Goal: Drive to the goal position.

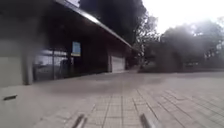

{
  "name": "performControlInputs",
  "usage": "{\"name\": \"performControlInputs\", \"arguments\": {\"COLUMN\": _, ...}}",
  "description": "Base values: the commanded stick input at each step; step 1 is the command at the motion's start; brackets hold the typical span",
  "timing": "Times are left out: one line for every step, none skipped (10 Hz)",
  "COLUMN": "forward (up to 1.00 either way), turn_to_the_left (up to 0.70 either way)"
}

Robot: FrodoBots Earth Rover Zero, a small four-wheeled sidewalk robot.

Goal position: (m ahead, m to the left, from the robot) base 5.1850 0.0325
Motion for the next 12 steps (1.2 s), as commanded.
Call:
{"name": "performControlInputs", "arguments": {"forward": 0.70, "turn_to_the_left": 0.00}}
{"name": "performControlInputs", "arguments": {"forward": 0.70, "turn_to_the_left": 0.00}}
{"name": "performControlInputs", "arguments": {"forward": 0.70, "turn_to_the_left": 0.00}}
{"name": "performControlInputs", "arguments": {"forward": 0.70, "turn_to_the_left": 0.00}}
{"name": "performControlInputs", "arguments": {"forward": 0.70, "turn_to_the_left": 0.00}}
{"name": "performControlInputs", "arguments": {"forward": 0.70, "turn_to_the_left": 0.00}}
{"name": "performControlInputs", "arguments": {"forward": 0.70, "turn_to_the_left": 0.00}}
{"name": "performControlInputs", "arguments": {"forward": 0.70, "turn_to_the_left": 0.00}}
{"name": "performControlInputs", "arguments": {"forward": 0.70, "turn_to_the_left": 0.00}}
{"name": "performControlInputs", "arguments": {"forward": 0.70, "turn_to_the_left": 0.00}}
{"name": "performControlInputs", "arguments": {"forward": 0.70, "turn_to_the_left": 0.00}}
{"name": "performControlInputs", "arguments": {"forward": 0.70, "turn_to_the_left": -0.28}}
